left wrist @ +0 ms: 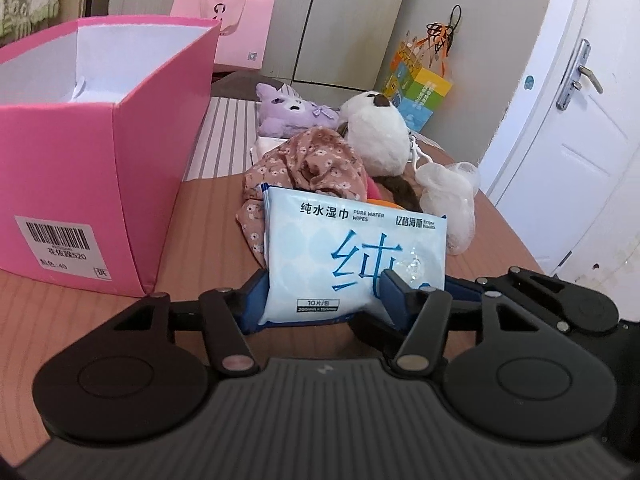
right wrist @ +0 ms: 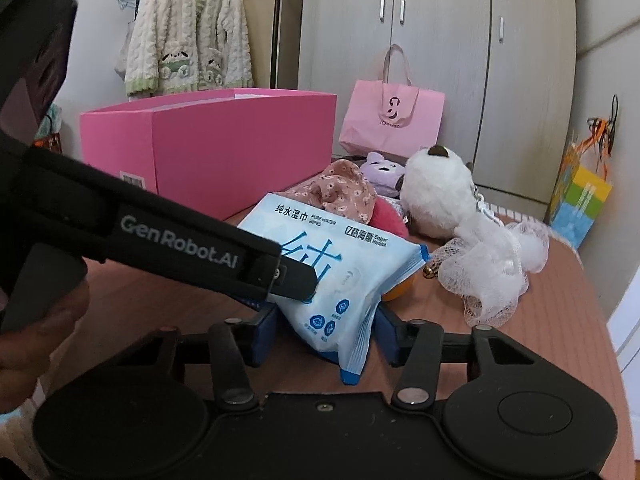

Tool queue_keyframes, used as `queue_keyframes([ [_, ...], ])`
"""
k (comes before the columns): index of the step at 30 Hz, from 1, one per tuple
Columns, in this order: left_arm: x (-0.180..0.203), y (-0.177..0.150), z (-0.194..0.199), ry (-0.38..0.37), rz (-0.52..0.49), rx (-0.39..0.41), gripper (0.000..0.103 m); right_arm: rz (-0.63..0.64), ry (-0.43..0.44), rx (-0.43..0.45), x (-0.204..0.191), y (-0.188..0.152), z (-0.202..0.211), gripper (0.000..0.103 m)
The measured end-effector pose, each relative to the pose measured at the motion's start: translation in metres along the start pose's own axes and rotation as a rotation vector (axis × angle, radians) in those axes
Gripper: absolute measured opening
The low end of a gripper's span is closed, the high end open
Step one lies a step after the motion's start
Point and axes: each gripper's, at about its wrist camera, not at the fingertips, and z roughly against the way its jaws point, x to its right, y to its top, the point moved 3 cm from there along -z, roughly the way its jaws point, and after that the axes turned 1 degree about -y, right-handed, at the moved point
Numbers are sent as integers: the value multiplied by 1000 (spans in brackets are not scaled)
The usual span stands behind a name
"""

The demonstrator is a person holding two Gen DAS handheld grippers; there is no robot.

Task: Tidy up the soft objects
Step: 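Carry the wet-wipes pack with the left gripper into the pink box and release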

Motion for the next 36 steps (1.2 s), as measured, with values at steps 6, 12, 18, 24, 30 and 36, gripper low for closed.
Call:
queue_keyframes([
  [6, 5, -3, 11, -6, -34, -19, 57, -9, -6, -19, -2, 2, 6, 53],
  [12, 13, -5, 32, -4, -91, -66, 57, -54, 48, -81, -2, 8, 20, 54],
  [18, 8, -8, 57, 2, -94, -132, 57, -75, 128, -165, -14, 14, 31, 54],
  [24, -10, -7, 89, 23, -64, -182, 57, -36, 184, -205, -42, 24, 43, 54],
  [30, -27, 4, 134, 60, -56, -194, 57, -19, 290, -201, -70, 43, 55, 54],
  [36, -42, 15, 169, 125, -73, -175, 57, 46, 370, -176, -99, 72, 66, 54],
])
